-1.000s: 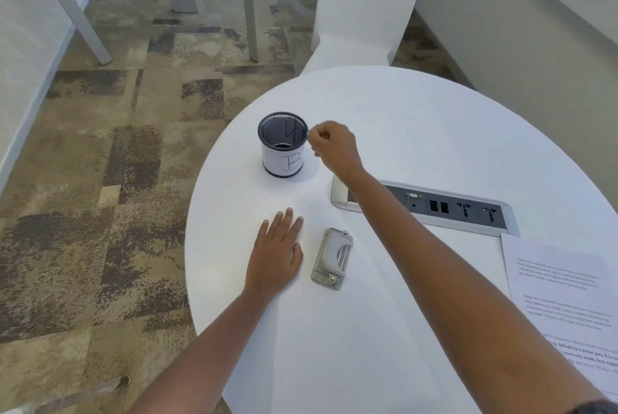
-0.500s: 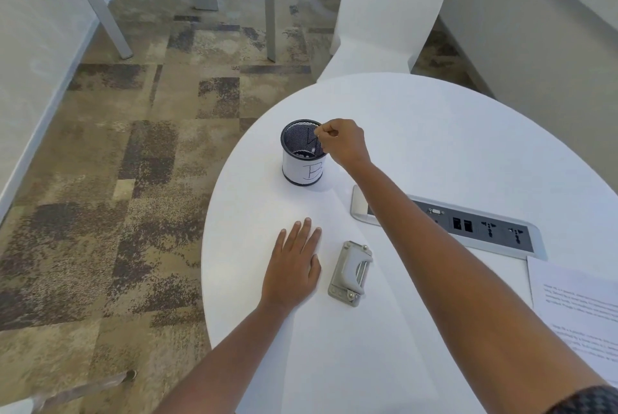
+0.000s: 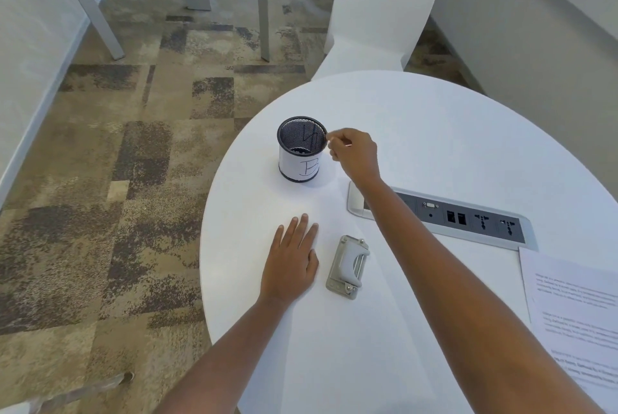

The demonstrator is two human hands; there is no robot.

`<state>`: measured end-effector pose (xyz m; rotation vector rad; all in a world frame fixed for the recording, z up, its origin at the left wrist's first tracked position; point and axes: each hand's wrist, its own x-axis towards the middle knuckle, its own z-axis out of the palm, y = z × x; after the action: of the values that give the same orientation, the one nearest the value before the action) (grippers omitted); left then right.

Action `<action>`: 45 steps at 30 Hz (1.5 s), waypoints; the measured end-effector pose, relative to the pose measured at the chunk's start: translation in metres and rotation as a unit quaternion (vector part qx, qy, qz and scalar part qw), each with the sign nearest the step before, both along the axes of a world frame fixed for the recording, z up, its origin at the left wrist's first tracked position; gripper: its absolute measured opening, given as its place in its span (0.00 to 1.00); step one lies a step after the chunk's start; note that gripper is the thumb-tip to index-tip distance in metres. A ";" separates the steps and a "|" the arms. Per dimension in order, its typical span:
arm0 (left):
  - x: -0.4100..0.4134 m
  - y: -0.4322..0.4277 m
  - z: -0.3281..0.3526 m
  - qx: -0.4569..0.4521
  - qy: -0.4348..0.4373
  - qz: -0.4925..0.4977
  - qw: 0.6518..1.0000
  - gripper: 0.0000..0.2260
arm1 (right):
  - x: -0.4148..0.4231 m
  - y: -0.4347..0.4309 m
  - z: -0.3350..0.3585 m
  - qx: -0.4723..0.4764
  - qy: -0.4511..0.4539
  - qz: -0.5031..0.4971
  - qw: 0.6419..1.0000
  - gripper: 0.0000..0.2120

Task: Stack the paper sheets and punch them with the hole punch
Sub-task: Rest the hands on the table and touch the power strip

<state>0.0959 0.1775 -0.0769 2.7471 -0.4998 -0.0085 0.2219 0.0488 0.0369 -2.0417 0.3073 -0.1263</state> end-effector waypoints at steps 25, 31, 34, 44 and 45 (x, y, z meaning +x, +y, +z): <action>-0.037 -0.007 0.002 0.010 0.017 0.055 0.998 0.22 | -0.259 -0.095 -0.096 -0.097 0.100 -0.157 0.978 0.10; -0.043 -0.009 0.007 0.013 0.031 0.054 0.998 0.27 | -0.284 -0.076 -0.100 -0.172 0.044 -0.100 0.979 0.09; -0.043 -0.009 0.007 0.014 0.031 0.054 0.998 0.28 | -0.284 -0.074 -0.100 -0.171 0.049 -0.099 0.979 0.09; -0.047 -0.009 0.005 0.009 0.027 0.057 0.998 0.27 | -0.272 -0.074 -0.093 -0.225 0.091 -0.062 0.968 0.09; -0.047 -0.009 0.005 0.010 0.028 0.058 0.998 0.27 | -0.270 -0.074 -0.091 -0.241 0.095 -0.052 0.964 0.10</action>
<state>0.0489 0.1682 -0.0721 2.7819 -0.3278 -0.0615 -0.0484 -0.0256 -0.0542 -2.5273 0.5477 -0.0740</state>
